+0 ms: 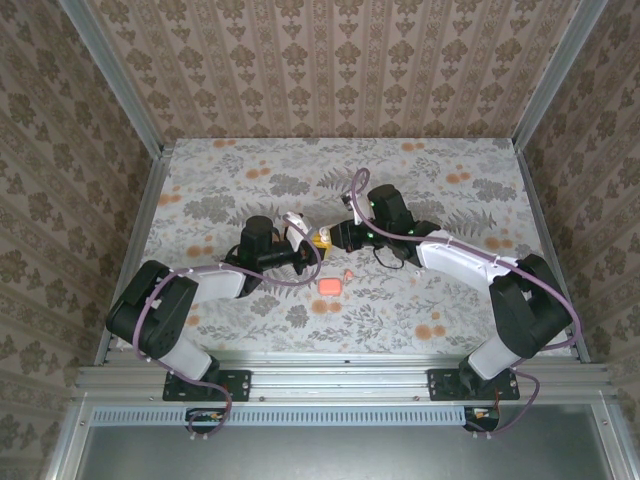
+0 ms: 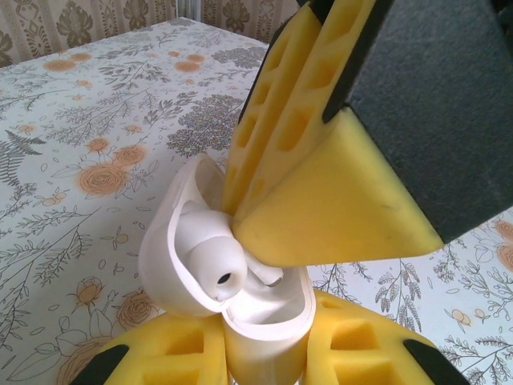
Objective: Insert the wireless bluetooth earbuds into the charging case
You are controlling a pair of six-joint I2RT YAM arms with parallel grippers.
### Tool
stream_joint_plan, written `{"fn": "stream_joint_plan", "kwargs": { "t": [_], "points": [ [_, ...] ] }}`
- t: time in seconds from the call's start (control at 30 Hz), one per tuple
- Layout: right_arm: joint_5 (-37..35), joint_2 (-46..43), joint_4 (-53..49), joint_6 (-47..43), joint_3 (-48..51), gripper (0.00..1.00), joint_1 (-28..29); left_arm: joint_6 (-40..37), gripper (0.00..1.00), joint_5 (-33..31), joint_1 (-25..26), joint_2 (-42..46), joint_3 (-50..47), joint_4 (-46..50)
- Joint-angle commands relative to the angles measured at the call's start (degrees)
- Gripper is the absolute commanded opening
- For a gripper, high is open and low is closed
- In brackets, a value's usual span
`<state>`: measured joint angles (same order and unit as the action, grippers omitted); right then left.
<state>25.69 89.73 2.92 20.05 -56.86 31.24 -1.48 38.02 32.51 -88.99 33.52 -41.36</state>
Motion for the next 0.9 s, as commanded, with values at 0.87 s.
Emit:
{"fn": "stream_joint_plan", "kwargs": {
  "t": [0.87],
  "points": [
    [6.2,-5.5,20.9,0.7,10.5,0.12,-2.5,0.8,0.07,2.8,-0.3,-0.5,0.6,-5.1]
  ]
}}
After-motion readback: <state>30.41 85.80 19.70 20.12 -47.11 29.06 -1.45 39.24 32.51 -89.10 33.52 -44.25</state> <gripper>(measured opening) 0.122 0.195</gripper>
